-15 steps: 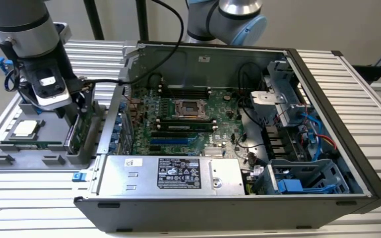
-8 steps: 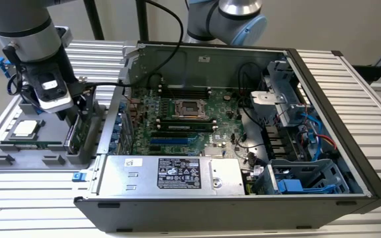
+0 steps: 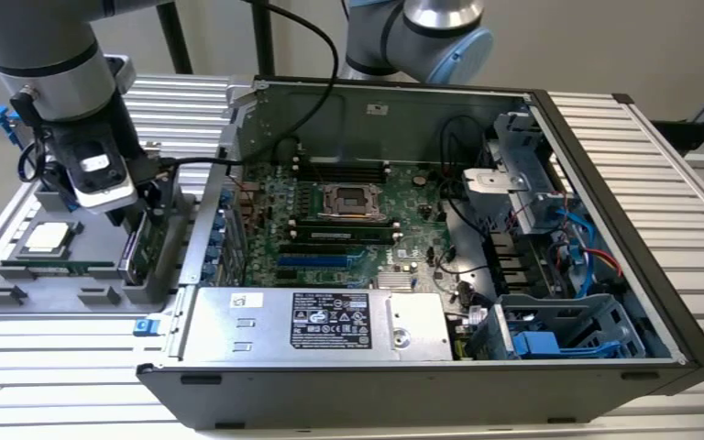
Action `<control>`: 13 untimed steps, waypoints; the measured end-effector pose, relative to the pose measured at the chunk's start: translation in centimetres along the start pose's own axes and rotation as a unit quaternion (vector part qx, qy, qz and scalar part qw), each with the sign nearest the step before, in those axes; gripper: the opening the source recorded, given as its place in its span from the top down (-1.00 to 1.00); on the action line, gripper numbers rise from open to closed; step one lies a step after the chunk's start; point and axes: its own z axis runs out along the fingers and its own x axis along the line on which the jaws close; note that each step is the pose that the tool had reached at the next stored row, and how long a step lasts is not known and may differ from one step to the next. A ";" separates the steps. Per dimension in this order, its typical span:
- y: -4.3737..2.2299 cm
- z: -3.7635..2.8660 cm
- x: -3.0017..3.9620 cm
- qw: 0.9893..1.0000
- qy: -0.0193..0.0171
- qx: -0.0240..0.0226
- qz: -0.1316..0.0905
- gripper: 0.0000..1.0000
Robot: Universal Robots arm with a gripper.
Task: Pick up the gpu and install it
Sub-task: 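Pick up the gpu and move the gpu toward the slot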
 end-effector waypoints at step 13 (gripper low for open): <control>-0.05 1.05 0.00 1.000 0.000 0.000 0.000 -1.00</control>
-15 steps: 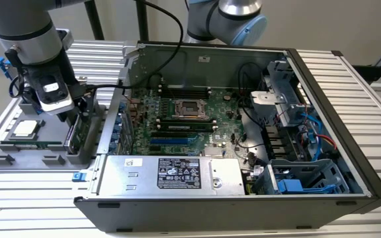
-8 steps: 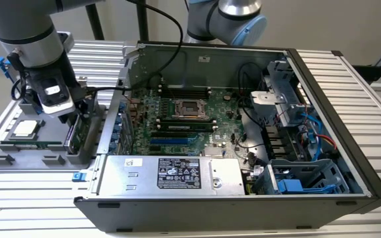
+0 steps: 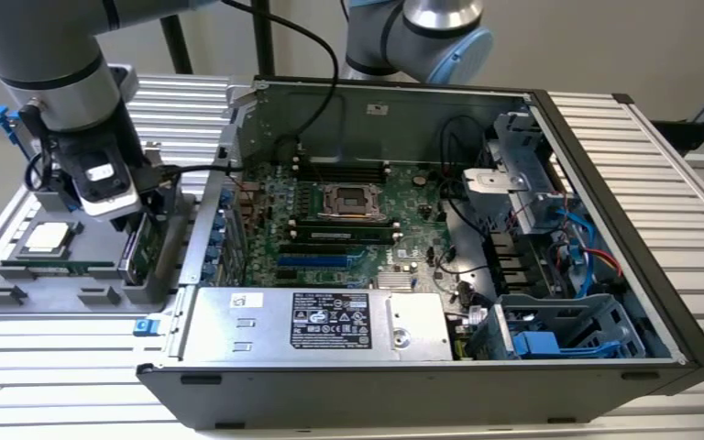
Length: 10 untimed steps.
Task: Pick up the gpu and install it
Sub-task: 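Pick up the gpu and move the gpu toward the slot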
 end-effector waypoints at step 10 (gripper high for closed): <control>-0.02 0.50 0.00 1.000 0.000 0.000 0.000 -1.00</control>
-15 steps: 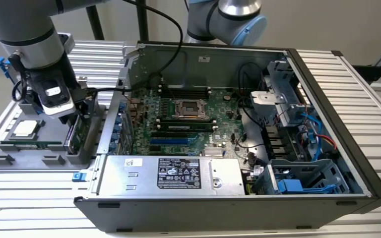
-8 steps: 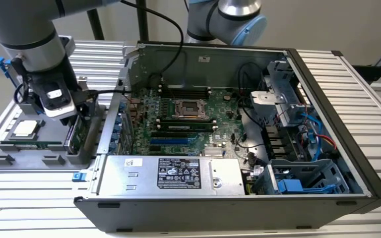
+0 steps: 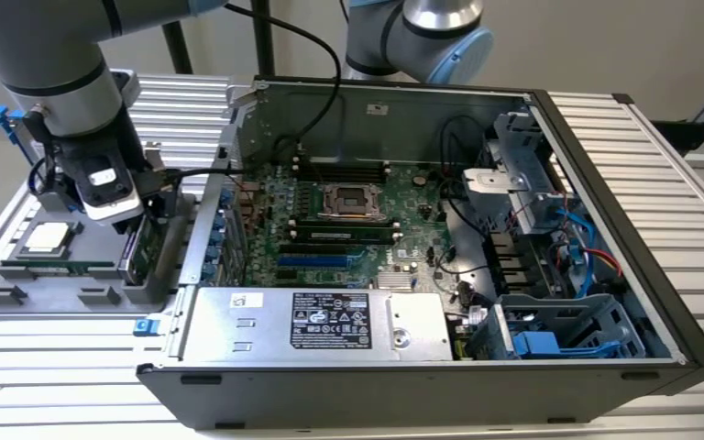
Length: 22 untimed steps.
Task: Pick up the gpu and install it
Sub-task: 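Pick up the gpu and move the gpu toward the slot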
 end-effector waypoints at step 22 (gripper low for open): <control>0.00 0.05 0.00 1.000 0.000 0.000 0.000 1.00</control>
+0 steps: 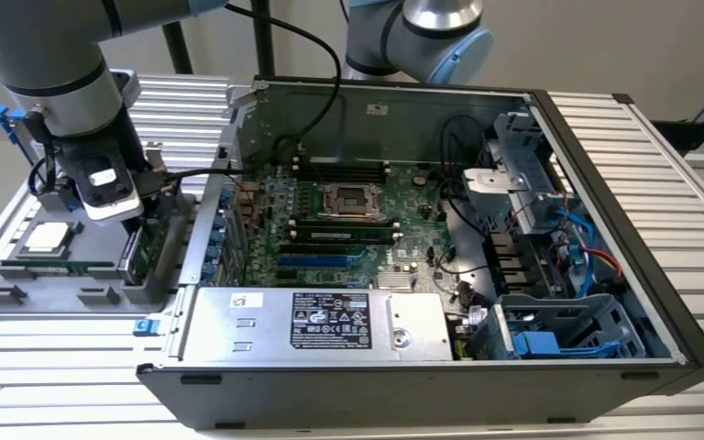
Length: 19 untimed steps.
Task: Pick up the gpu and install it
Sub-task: 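Pick up the gpu and move the gpu toward the slot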
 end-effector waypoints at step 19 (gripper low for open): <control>0.00 0.03 0.00 1.000 0.000 0.000 0.000 1.00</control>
